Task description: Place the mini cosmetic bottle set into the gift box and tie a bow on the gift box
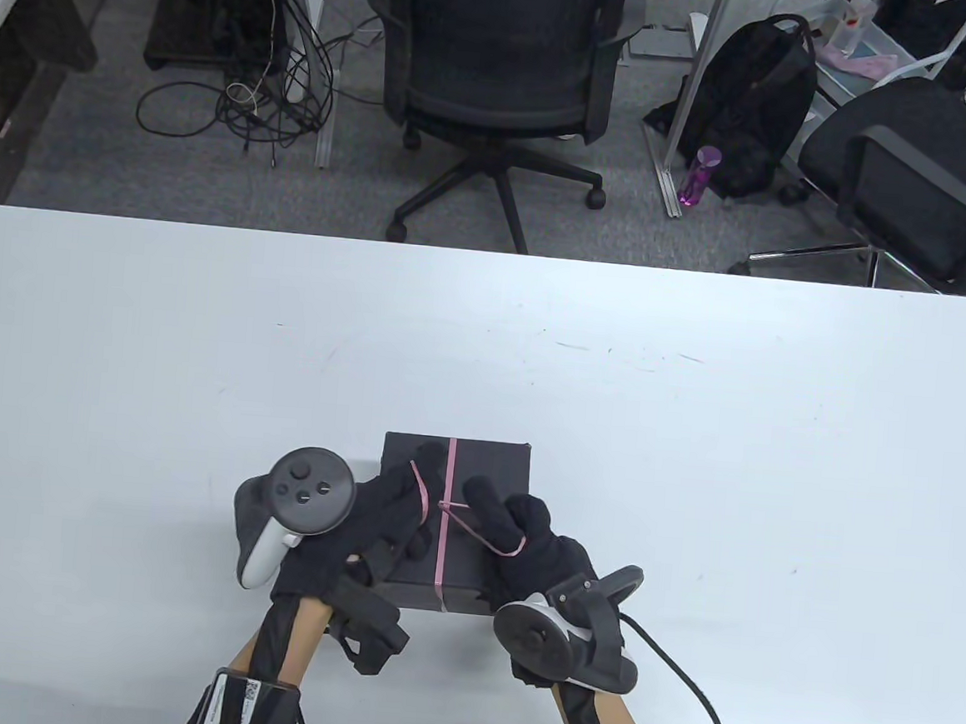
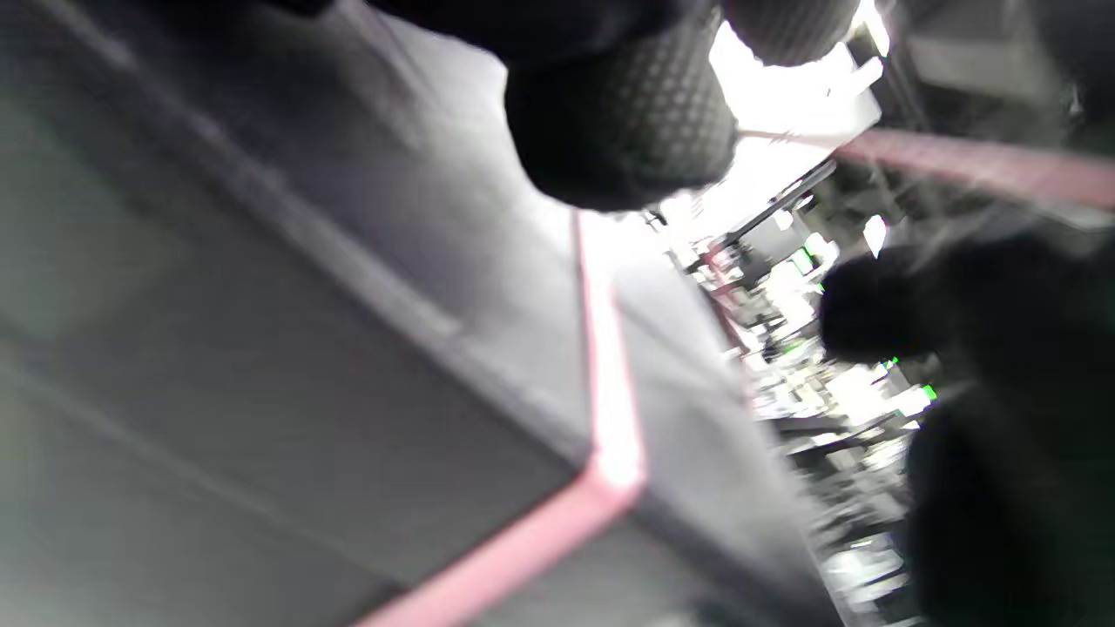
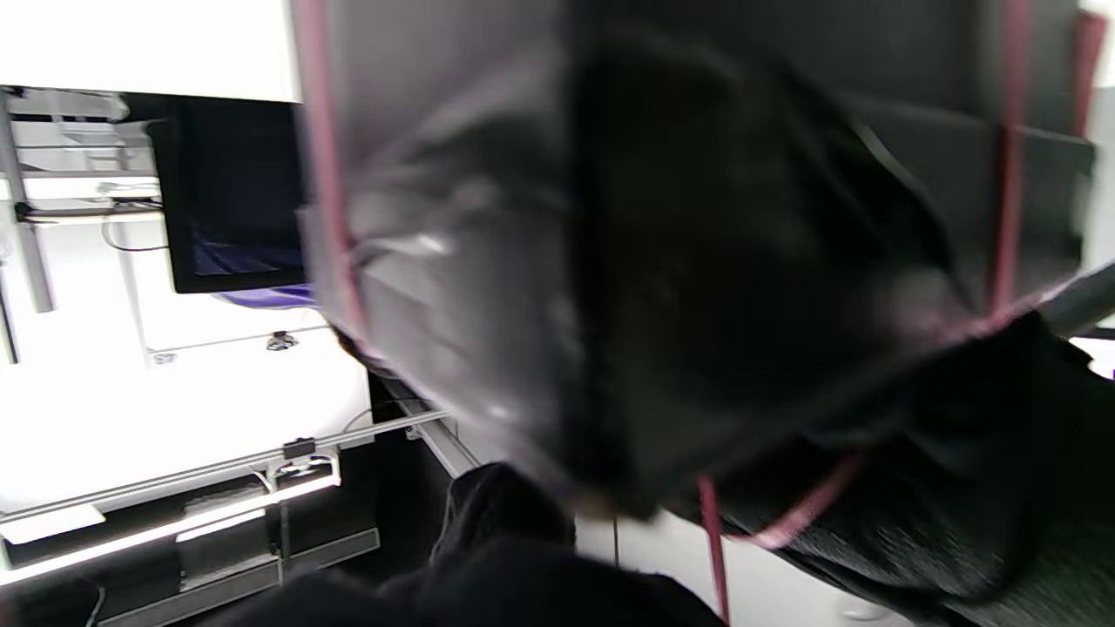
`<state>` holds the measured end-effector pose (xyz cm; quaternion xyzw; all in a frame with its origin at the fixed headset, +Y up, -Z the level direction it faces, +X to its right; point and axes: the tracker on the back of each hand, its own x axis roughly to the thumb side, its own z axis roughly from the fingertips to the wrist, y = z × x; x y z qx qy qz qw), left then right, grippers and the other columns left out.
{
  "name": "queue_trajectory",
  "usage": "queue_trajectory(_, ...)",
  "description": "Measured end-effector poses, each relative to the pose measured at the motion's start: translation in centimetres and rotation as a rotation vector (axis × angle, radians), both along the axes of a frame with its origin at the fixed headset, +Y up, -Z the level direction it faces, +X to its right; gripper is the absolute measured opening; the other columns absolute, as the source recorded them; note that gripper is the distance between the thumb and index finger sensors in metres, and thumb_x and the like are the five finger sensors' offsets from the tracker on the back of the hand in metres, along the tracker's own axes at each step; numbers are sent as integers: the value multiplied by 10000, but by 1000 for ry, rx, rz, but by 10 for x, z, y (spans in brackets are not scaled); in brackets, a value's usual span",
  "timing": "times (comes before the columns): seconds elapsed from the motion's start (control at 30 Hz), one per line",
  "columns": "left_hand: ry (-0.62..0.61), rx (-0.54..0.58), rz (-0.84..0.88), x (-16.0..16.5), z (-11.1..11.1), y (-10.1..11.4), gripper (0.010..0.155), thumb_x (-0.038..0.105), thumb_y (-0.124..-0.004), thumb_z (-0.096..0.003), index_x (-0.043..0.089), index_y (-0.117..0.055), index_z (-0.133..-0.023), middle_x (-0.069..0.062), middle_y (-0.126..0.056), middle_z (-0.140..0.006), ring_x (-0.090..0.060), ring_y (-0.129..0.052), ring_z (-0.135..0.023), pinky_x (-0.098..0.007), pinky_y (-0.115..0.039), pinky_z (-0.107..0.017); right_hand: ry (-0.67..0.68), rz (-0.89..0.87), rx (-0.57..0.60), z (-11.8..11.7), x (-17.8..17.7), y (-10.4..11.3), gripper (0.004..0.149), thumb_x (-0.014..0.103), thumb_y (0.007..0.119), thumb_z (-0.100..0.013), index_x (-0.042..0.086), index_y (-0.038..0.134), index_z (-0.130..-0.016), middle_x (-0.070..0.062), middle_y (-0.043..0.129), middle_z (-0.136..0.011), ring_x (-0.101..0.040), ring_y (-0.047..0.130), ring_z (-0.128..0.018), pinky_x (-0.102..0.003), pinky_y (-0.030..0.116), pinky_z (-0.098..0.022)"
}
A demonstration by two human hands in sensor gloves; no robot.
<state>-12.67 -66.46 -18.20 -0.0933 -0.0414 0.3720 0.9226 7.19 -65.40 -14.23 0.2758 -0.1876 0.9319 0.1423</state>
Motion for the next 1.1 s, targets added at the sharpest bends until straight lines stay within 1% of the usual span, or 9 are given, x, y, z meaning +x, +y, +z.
queue_trajectory(0.13, 1, 86, -113, 11, 6, -1, 572, 541, -708, -587, 342, -554, -1101, 114, -977, -476, -10, -861, -125, -256, -820, -115, -3, -122, -66, -3, 0, 7, 476, 194, 536, -608, 181, 488, -1081, -157, 796, -758, -64, 850, -199, -252, 816, -145)
queue_trajectory(0.23, 8, 140, -136, 13, 10, -2, 595, 533, -758, -565, 364, -534, -1090, 132, -965, -467, -7, -853, -125, -245, -808, -110, 28, -223, -185, -8, -1, 10, 424, 193, 582, -606, 114, 649, -1017, -142, 842, -663, -67, 855, -185, -257, 818, -134)
queue_trajectory(0.3, -2, 185, -166, 15, 14, -3, 607, 529, -777, -554, 370, -525, -1082, 148, -956, -464, -7, -848, -127, -243, -803, -113, 34, -285, -272, -13, -5, 9, 435, 258, 643, -603, 48, 738, -972, -108, 859, -605, -62, 854, -167, -253, 818, -120)
queue_trajectory(0.53, 9, 296, -165, 19, 23, -7, 622, 509, -829, -521, 384, -537, -1056, 141, -951, -445, -21, -837, -128, -252, -779, -117, -43, -277, -258, -18, -7, 6, 436, 342, 743, -565, 33, 863, -848, -65, 871, -545, -63, 853, -145, -255, 818, -104)
queue_trajectory(0.67, 11, 380, -280, 27, 30, -8, 631, 512, -821, -523, 381, -516, -1059, 152, -932, -444, -17, -834, -133, -248, -779, -124, -62, -290, -247, -18, -6, 5, 402, 342, 826, -544, 53, 912, -809, -130, 866, -657, -71, 860, -201, -262, 826, -148)
queue_trajectory(0.77, 10, 423, -299, 28, 34, -9, 619, 507, -805, -534, 374, -514, -1064, 157, -924, -453, -12, -833, -147, -246, -778, -138, -69, -282, -196, -16, -6, 6, 369, 336, 836, -546, 54, 929, -765, -193, 817, -737, -83, 856, -255, -271, 824, -184)
queue_trajectory(0.87, -11, 441, -308, 28, 38, -10, 597, 507, -774, -548, 377, -513, -1069, 171, -927, -486, -10, -837, -170, -247, -781, -158, -38, -309, -249, -17, -5, 5, 353, 294, 797, -567, 2, 893, -743, -256, 735, -819, -130, 865, -331, -298, 823, -224)
queue_trajectory(1.03, -80, 414, -220, 21, 38, -12, 513, 418, -644, -609, 400, -477, -1094, 118, -895, -743, -19, -845, -232, -258, -773, -205, 9, -348, -332, -24, 5, 0, 340, 287, 790, -561, -25, 883, -660, -295, 696, -876, -174, 883, -390, -329, 835, -264)
queue_trajectory(1.1, -96, 417, -199, 19, 38, -13, 509, 427, -641, -608, 437, -463, -1085, 113, -883, -763, -25, -845, -242, -261, -765, -210, 46, -349, -405, -28, 6, -3, 343, 296, 809, -549, -23, 888, -646, -292, 705, -881, -173, 885, -388, -328, 835, -268)
